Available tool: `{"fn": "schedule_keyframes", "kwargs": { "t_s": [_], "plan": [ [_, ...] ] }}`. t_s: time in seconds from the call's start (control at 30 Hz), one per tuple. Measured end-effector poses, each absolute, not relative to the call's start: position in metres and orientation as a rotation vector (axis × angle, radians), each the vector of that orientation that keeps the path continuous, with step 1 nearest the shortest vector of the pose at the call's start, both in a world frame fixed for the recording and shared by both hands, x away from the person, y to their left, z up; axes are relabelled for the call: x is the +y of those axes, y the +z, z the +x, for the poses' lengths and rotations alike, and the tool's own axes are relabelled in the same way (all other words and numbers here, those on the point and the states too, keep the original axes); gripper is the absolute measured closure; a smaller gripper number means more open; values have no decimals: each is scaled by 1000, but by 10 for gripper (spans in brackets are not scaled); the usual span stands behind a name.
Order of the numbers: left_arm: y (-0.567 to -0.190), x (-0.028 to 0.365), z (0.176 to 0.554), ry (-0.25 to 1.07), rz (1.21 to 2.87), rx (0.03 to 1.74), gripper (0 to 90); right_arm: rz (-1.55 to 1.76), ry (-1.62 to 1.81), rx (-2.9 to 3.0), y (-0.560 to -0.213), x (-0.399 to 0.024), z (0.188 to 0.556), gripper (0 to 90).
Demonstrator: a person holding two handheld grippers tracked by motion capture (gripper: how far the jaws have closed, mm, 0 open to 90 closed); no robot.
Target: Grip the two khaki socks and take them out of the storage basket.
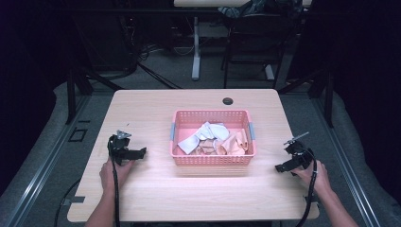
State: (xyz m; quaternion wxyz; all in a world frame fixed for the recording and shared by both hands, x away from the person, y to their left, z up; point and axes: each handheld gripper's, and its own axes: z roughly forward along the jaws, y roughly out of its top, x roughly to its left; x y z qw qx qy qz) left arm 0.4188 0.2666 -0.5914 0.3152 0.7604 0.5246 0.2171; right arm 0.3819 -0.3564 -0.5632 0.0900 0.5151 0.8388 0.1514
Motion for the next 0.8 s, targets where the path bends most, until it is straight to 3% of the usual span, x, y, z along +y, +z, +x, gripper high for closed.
{"fn": "schedule_keyframes", "kwargs": {
  "t_s": [0.27,0.8],
  "plan": [
    [-591,267,419,572,2003,1382,4,1522,422,2477,-558,-353,382,0],
    [-591,267,419,572,2003,1382,4,1505,524,2476,-516,-350,384,0]
  ]
}}
